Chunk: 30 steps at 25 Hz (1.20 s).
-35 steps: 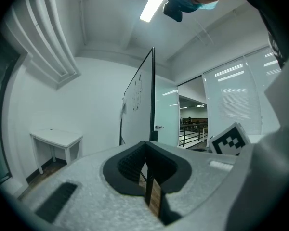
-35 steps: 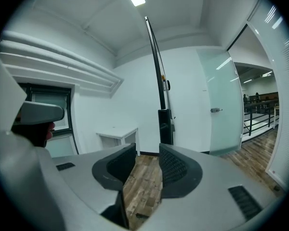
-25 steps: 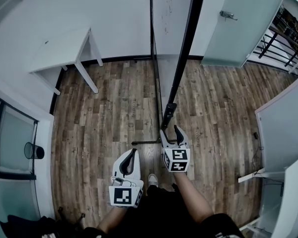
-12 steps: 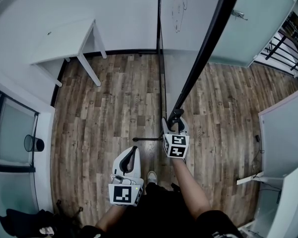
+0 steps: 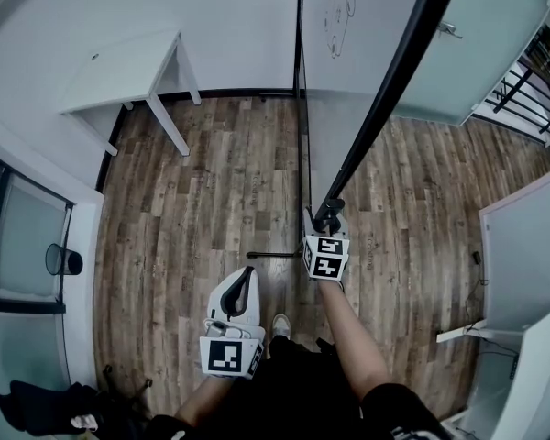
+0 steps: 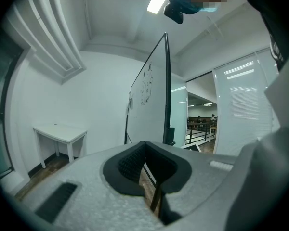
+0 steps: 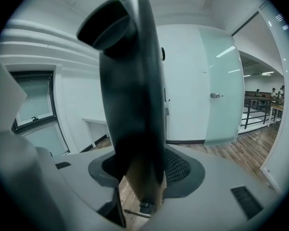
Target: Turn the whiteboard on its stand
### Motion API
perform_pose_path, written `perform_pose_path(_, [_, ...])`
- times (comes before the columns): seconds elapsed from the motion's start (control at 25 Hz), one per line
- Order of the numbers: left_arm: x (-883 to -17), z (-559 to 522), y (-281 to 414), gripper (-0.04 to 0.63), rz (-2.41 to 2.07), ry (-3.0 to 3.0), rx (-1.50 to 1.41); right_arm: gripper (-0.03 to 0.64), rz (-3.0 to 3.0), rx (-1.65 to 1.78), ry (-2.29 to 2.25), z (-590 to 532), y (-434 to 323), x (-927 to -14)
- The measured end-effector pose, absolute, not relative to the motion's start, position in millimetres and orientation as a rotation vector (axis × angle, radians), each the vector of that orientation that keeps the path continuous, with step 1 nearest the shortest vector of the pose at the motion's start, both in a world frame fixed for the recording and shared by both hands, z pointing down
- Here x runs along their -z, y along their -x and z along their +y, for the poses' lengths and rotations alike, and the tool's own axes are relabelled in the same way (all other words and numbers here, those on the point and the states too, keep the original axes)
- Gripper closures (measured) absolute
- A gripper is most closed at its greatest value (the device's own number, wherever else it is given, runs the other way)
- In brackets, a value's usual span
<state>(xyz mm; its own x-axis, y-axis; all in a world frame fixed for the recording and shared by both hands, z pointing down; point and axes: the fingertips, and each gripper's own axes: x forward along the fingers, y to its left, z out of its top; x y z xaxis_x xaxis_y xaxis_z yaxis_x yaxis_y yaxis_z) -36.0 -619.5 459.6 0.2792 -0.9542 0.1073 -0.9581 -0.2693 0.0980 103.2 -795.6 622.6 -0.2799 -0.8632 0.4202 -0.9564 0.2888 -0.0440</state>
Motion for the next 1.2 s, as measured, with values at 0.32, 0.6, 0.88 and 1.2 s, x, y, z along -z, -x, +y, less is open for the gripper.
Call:
perform_pose_path(0.32, [-459, -604, 43, 0.580, -1.826, -2.375, -0.039, 0.446, -2.252, -0.340, -1.639, -792, -99, -621])
perform_pose_path(0.6, [-450, -590, 46, 0.580, -1.859, -2.365, -0.033, 0.448, -2.268, -0.344, -1.626, -782, -93, -619])
perform_pose_path(0.88, [-451, -570, 70, 0.580, -1.889, -2.339, -0.030, 0.448, -2.249, -0.352, -1.642, -770, -92, -621])
perform_pose_path(1.2, [-453, -542, 75, 0.580, -1.882, -2.358, -0.014, 0.448, -2.232, -0.357, -1.670, -735, -109, -627])
